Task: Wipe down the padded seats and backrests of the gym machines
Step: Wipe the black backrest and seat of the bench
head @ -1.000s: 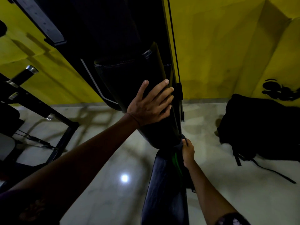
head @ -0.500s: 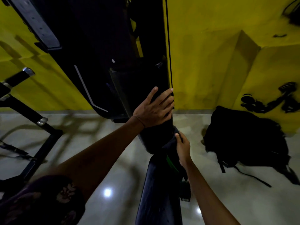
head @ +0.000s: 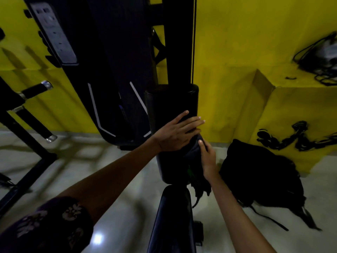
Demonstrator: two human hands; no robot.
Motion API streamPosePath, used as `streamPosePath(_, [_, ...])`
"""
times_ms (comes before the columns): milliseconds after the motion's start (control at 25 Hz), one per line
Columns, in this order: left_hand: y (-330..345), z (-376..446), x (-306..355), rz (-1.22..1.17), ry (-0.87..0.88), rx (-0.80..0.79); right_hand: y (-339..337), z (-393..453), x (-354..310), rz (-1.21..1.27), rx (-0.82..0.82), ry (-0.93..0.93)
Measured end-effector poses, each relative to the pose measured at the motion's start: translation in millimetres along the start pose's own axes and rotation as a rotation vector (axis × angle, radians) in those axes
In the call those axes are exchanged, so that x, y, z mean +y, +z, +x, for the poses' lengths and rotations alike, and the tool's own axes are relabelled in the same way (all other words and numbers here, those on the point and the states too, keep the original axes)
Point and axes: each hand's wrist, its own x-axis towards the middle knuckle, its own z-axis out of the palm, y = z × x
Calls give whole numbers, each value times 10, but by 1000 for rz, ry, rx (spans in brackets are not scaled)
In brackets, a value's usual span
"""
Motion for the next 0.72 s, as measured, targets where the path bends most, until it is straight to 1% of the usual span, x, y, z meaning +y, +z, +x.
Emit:
streamPosePath(80, [-99, -54, -91, -37, -5, 53, 16, 10, -146, 11, -28, -44])
streamPosePath(120, [-152, -82, -141, -41, -48, 88, 14, -12, -153, -11, -21, -33])
streamPosePath(240, [-318, -122, -335, 22, -299, 172, 29, -85, -274, -60, 14, 30])
streamPosePath(320, [-408, -128, -469, 32, -501, 158, 97, -67, -569, -22, 3, -24])
streamPosePath(400, [-443, -119, -523, -28, -643, 65, 170, -33, -917, -3, 1, -107])
streamPosePath(440, [-446, -117, -521, -77, -681, 39, 196, -27, -1036, -24, -1, -152])
streamPosePath(520, [-447, -104, -490, -141, -721, 39, 201, -35, -1106, -74, -11, -233])
streamPosePath(640, [-458, -96, -454, -180, -757, 35, 194, -85, -1133, -132, -4, -248])
streamPosePath(720, [-462, -80, -424, -202, -774, 26, 221, -40, -1325, -192, 39, -303])
